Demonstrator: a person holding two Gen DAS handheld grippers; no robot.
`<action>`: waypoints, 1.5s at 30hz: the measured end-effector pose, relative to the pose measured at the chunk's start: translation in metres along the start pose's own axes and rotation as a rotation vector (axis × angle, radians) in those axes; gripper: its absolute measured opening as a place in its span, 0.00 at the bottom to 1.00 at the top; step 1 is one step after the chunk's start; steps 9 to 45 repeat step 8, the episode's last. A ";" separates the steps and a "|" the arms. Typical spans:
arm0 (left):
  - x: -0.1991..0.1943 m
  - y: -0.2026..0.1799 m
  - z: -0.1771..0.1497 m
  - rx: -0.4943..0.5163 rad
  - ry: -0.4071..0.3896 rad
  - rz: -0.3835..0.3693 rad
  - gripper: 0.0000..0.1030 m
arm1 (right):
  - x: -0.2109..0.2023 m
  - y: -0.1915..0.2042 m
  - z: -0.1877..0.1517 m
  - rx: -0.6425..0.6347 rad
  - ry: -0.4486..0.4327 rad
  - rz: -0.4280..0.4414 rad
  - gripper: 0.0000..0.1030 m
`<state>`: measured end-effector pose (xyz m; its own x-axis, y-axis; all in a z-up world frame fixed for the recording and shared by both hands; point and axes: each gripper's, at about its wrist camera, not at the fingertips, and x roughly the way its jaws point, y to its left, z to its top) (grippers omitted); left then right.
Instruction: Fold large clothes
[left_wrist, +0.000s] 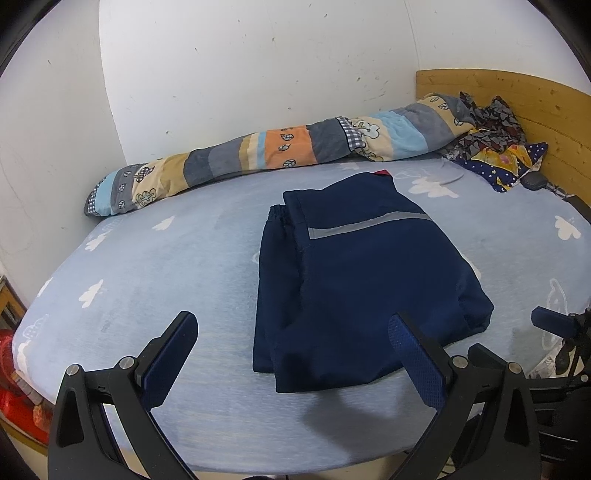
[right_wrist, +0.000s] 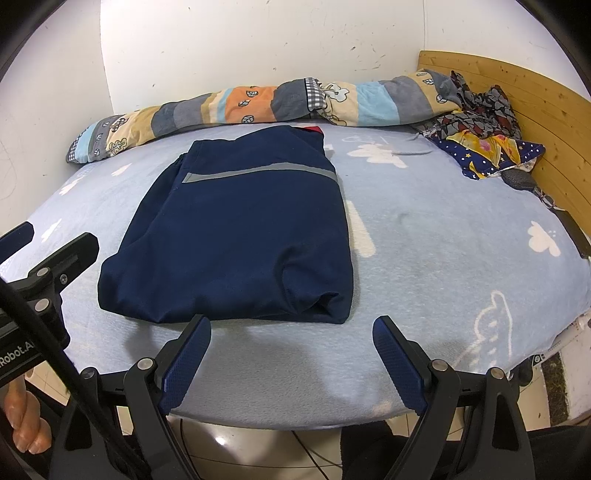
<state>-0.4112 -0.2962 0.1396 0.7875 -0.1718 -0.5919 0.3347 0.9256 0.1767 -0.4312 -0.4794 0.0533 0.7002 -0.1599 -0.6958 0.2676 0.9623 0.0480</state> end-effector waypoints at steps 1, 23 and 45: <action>0.000 0.000 0.000 0.000 0.000 -0.005 1.00 | 0.000 0.000 0.000 0.000 -0.001 0.000 0.90; -0.005 0.004 0.000 -0.030 -0.003 -0.083 1.00 | -0.001 0.000 0.001 0.003 -0.008 -0.002 0.90; -0.005 0.004 0.000 -0.030 -0.003 -0.083 1.00 | -0.001 0.000 0.001 0.003 -0.008 -0.002 0.90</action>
